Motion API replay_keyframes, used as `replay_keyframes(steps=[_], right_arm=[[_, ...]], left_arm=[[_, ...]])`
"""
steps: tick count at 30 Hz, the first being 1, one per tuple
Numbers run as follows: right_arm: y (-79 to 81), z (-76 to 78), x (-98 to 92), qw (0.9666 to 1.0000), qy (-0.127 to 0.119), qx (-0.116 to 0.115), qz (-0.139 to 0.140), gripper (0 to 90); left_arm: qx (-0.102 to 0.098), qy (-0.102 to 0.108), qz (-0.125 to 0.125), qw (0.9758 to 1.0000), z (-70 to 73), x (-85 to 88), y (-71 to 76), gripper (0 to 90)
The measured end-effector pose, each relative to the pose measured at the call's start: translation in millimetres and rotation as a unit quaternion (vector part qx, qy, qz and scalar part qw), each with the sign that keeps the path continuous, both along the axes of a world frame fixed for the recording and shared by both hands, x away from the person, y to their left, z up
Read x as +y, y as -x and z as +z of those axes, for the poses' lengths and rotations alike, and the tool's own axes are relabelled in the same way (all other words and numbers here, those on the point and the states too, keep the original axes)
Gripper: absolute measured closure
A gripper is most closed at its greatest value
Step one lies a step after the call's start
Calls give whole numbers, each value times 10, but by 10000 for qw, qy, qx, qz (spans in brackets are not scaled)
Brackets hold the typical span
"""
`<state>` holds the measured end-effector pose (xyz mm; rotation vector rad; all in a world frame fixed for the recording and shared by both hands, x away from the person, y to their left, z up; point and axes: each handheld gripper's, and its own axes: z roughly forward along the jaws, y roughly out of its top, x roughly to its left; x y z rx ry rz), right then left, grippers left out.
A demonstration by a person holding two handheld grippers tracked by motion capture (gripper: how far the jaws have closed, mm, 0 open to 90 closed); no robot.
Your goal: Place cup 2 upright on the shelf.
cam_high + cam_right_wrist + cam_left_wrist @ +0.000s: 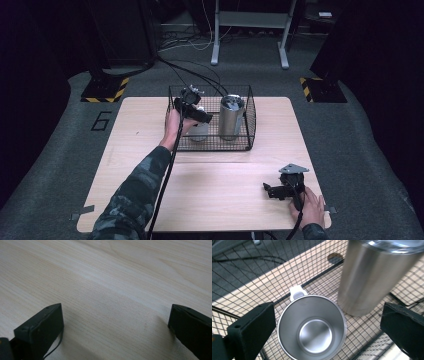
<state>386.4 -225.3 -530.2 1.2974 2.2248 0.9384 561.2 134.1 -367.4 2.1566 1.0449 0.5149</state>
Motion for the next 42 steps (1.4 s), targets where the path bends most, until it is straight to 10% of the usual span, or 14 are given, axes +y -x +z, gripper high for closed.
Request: replay_keyframes(steps=[21, 42], right_arm=[[-1, 1, -1, 10000, 6, 0, 4, 0], [0, 2, 0, 10000, 4, 9, 6, 0]], left_arm=[[-622, -80, -253, 9977, 294, 407, 785, 5], [-355, -17, 537, 9979, -357, 1269, 1337, 10]])
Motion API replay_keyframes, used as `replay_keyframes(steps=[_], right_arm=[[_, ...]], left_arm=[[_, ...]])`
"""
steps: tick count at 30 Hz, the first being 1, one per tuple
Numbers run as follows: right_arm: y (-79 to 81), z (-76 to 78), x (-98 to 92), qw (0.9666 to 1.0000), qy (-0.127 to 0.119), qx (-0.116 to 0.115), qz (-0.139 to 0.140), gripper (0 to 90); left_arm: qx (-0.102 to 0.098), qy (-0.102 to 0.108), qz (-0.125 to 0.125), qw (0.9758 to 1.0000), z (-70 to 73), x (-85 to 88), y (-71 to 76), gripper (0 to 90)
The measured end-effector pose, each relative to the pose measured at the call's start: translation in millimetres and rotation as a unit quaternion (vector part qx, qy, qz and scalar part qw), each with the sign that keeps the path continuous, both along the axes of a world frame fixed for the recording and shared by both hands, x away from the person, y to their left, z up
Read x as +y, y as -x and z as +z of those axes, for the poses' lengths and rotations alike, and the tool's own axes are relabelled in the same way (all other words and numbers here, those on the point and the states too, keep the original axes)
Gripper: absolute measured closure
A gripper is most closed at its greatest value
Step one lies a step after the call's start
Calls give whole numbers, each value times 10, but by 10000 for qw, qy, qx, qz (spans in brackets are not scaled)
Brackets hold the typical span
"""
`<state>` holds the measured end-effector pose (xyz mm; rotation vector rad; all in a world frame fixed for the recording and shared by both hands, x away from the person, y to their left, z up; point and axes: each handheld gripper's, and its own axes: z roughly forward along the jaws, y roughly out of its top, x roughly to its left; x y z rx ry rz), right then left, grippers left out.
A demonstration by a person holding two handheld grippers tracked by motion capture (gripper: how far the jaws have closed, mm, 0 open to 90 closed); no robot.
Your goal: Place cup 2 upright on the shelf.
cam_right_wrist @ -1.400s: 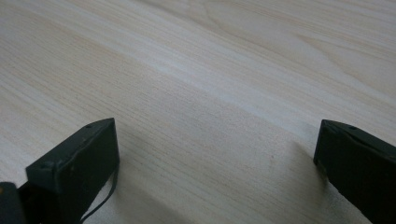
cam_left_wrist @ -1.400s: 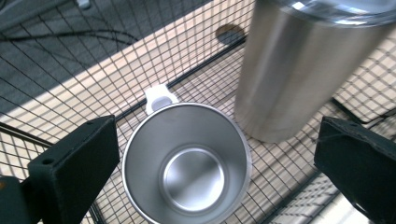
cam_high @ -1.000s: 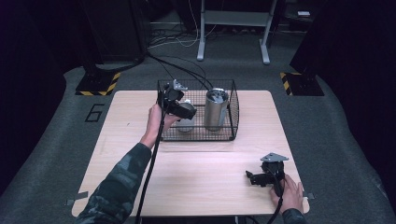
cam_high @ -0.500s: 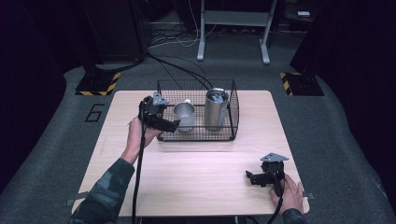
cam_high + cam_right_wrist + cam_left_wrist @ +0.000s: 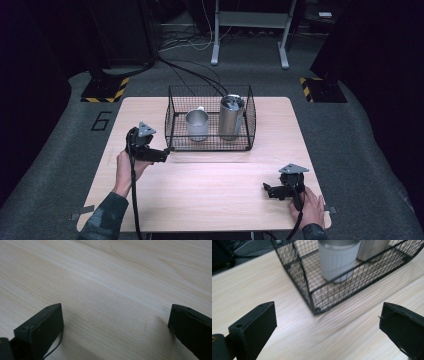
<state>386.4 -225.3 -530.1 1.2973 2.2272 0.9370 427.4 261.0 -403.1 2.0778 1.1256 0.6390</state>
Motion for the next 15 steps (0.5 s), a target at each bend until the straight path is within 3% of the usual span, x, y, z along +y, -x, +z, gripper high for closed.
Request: replay_keyframes(steps=[8, 11, 15], right_arm=[[0, 0, 0, 10000, 0, 0, 0, 0], [0, 0, 0, 10000, -1, -2, -1, 0], [1, 0, 2, 10000, -8, 8, -12, 0]], left_arm=[[189, 12, 299, 9994, -273, 197, 135, 16], [282, 109, 473, 9984, -441, 293, 217, 17], [514, 78, 615, 9967, -667, 419, 303, 14]])
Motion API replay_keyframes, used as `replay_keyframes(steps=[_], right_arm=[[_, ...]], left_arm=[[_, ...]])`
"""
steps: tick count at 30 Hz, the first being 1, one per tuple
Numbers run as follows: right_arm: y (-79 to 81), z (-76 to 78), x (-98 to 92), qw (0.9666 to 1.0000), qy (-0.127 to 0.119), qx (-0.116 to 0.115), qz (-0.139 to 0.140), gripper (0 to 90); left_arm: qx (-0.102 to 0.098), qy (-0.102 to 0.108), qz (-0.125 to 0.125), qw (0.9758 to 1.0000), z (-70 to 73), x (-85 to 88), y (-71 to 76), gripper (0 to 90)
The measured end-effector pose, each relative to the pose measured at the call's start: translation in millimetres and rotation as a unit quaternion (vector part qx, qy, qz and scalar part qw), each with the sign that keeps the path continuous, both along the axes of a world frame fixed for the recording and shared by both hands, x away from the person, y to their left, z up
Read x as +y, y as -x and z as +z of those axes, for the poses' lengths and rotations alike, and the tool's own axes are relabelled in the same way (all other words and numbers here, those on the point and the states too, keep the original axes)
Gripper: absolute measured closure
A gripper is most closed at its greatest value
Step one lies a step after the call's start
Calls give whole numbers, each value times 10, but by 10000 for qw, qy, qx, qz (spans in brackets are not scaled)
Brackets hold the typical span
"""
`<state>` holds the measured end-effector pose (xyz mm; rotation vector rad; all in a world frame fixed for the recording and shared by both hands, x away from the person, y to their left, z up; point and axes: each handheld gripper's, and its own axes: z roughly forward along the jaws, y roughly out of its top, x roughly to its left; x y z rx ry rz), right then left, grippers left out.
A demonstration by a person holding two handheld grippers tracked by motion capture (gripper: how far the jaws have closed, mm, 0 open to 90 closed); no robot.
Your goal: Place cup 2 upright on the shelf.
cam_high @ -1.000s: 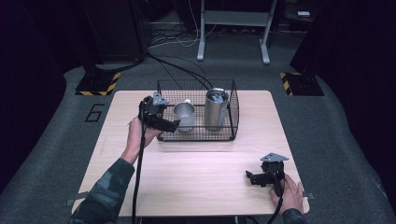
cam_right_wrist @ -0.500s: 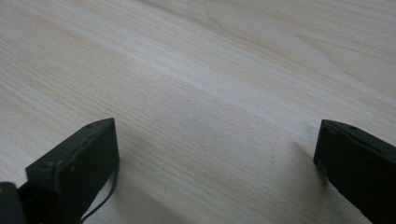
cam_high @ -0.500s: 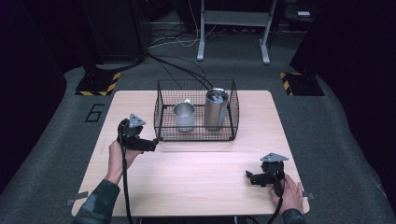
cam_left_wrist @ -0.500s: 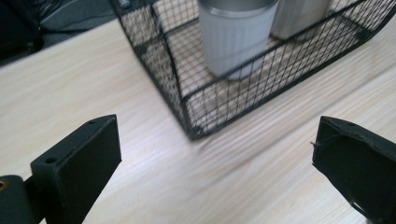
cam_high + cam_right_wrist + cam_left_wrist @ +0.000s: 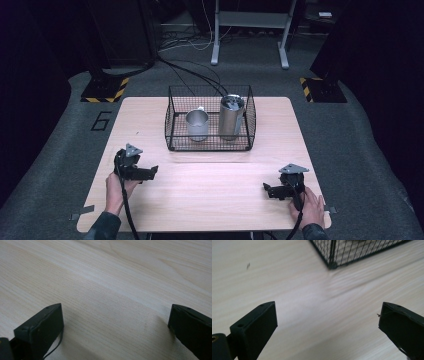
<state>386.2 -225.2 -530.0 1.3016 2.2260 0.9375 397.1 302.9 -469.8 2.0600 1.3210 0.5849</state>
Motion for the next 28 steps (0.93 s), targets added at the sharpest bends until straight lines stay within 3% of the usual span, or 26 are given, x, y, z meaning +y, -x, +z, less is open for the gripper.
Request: replay_keyframes(steps=[6, 14, 15, 19, 28], right_arm=[[0, 0, 1, 10000, -5, 2, -8, 0], [1, 1, 1, 10000, -6, 6, -6, 0], [1, 1, 1, 10000, -3, 6, -6, 0], [1, 1, 2, 10000, -5, 6, -7, 0], [3, 1, 3, 10000, -6, 10, -19, 0]], left_arm=[[124, 147, 435, 9989, -318, 193, 124, 3], [157, 84, 470, 9987, -575, 266, 282, 1], [13, 170, 536, 9984, -603, 291, 325, 1], [-121, 223, 535, 9982, -627, 331, 362, 1], [-89, 213, 380, 9990, -625, 408, 441, 2]])
